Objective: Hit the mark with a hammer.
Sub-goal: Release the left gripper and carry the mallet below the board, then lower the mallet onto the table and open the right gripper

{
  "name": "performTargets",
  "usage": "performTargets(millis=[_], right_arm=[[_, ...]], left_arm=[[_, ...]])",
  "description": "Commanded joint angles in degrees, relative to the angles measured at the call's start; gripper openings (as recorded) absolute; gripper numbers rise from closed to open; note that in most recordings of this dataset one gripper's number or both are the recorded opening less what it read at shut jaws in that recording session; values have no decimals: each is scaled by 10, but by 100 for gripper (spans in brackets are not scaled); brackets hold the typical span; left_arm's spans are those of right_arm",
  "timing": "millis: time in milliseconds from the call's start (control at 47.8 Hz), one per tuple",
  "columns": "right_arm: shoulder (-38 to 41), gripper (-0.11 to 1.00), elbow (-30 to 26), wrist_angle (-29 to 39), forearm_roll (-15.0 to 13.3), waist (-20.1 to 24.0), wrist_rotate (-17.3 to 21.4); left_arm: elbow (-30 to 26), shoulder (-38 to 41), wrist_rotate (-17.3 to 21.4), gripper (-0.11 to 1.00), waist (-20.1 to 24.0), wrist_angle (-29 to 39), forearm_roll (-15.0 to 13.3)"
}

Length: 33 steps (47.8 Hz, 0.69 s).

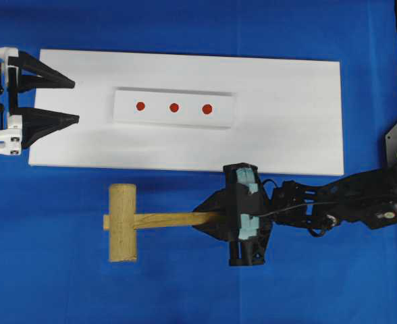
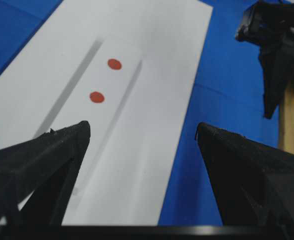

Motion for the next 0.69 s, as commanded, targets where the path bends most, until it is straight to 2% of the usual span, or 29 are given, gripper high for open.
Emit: performTargets(millis=[0,314,669], right_arm=[[8,7,-21,-7,1,0,4],[75,7,-39,-4,1,0,19],[89,7,-40,10,0,3,23]], left_arm=[[-5,1,1,84,2,-4,-1],[-5,1,2,84,3,-4,-1],[-5,1,3,84,9,-4,-1]])
